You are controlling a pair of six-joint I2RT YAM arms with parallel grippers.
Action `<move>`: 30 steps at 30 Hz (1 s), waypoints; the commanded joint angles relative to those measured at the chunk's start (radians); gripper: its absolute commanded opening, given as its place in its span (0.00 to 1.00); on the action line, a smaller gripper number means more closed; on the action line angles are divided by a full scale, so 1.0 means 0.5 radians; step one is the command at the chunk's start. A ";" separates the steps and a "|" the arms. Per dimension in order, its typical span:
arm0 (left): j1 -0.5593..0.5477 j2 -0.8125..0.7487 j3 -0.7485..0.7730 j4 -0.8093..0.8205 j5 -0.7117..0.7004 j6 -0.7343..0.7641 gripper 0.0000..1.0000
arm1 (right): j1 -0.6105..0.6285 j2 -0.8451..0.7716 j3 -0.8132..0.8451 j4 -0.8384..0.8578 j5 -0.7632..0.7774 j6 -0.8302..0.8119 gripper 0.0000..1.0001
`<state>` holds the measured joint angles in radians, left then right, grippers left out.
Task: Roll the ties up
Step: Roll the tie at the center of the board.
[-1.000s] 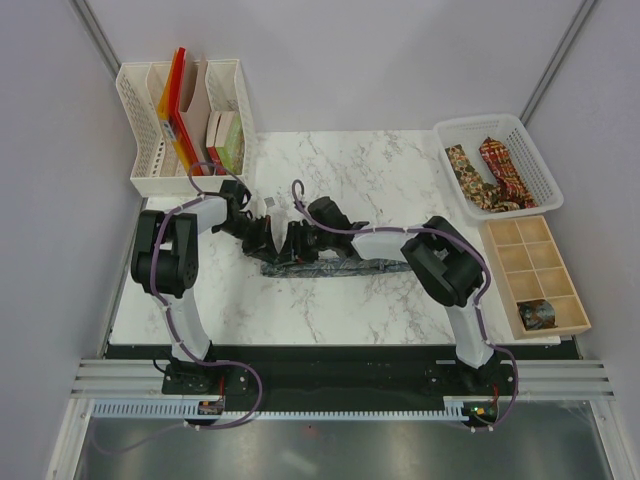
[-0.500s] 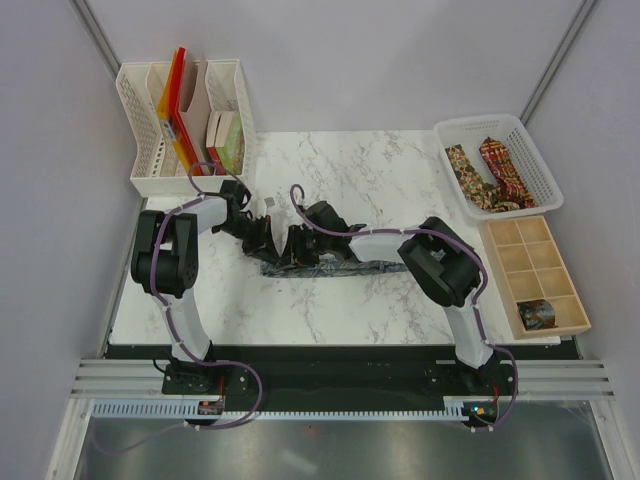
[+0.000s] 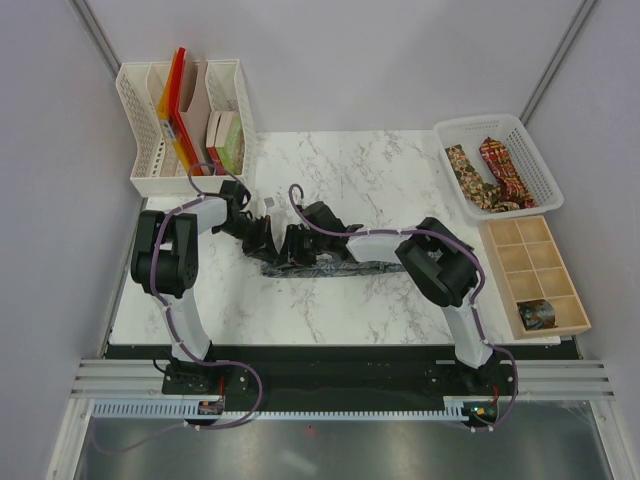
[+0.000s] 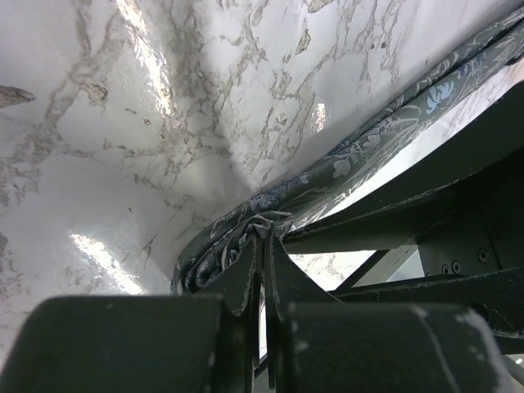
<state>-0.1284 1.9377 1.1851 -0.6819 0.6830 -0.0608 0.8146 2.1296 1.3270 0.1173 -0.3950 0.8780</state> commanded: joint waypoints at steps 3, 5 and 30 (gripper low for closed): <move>-0.016 -0.013 -0.051 0.094 -0.059 -0.026 0.02 | 0.021 0.067 0.107 0.026 0.084 0.039 0.39; -0.016 -0.019 -0.060 0.103 -0.056 -0.023 0.02 | 0.021 0.067 0.077 0.008 0.097 0.030 0.32; 0.389 -0.850 -0.152 0.082 0.426 1.129 0.99 | 0.009 0.097 -0.068 -0.186 0.167 -0.044 0.00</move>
<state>0.0334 1.5696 1.1133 -0.5743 0.8017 0.1658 0.8162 2.1414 1.3132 0.1040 -0.3641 0.8848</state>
